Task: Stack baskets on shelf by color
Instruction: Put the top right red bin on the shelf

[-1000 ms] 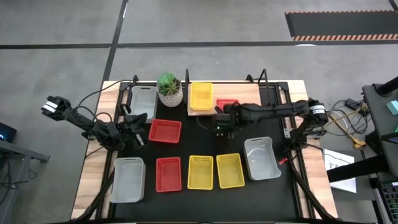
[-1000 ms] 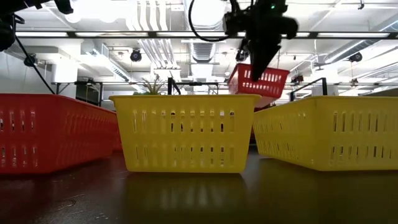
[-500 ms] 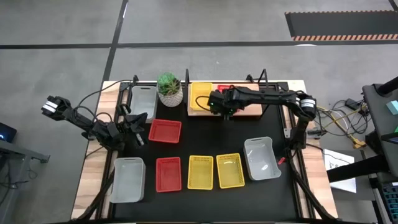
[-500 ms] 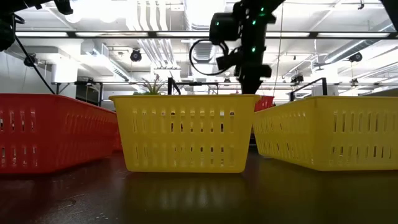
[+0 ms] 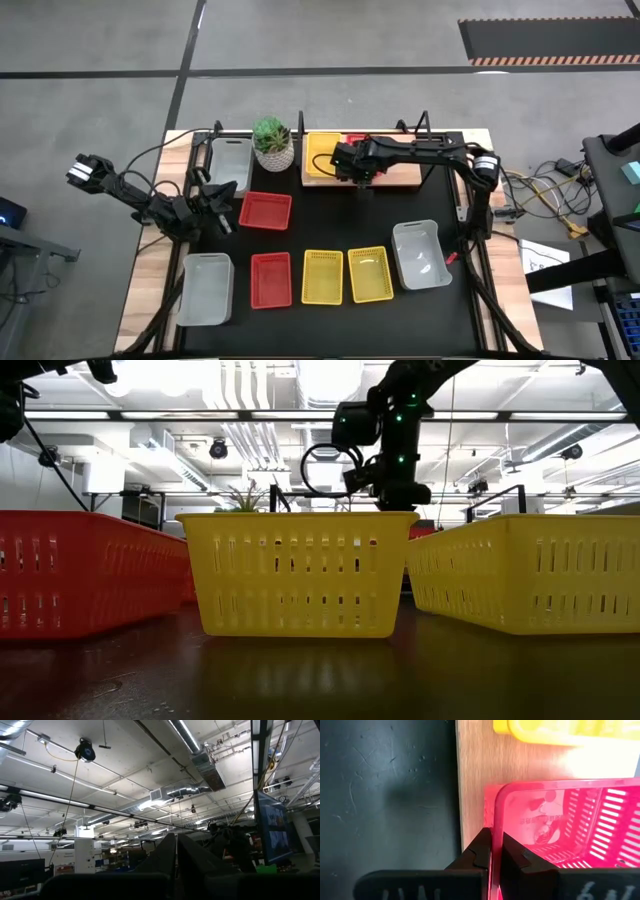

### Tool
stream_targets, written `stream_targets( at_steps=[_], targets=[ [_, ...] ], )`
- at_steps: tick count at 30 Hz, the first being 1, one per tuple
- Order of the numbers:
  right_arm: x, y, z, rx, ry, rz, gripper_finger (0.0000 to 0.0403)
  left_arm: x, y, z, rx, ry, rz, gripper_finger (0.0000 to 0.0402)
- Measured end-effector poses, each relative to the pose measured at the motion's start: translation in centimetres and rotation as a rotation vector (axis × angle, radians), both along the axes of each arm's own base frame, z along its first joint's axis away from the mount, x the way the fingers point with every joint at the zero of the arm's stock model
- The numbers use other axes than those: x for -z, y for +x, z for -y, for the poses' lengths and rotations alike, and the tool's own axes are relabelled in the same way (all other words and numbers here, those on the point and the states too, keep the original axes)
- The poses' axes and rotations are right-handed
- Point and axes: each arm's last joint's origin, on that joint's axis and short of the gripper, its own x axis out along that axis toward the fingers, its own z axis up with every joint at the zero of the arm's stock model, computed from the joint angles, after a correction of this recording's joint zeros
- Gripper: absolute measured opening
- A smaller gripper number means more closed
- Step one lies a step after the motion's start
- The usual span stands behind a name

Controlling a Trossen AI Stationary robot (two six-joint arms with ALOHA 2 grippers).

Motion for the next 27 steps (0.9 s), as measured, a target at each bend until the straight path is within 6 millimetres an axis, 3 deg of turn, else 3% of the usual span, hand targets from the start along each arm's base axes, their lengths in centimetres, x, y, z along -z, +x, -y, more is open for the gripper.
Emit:
stream_targets(
  at_steps=[12, 23, 27],
  targets=[
    [-0.1, 0.2, 0.2, -0.006, -0.010, 0.022, 0.0012, 0.0, 0.0, 0.0, -0.003, 0.004, -0.002, 0.0002],
    [-0.2, 0.2, 0.3, 0.048, -0.002, 0.034, 0.0069, 0.0, 0.0, 0.0, -0.003, 0.003, -0.001, 0.0002],
    [-1.5, 0.2, 0.3, 0.102, 0.008, 0.037, 0.0075, 0.0, 0.0, 0.0, -0.003, 0.003, -0.001, 0.0002]
  ],
)
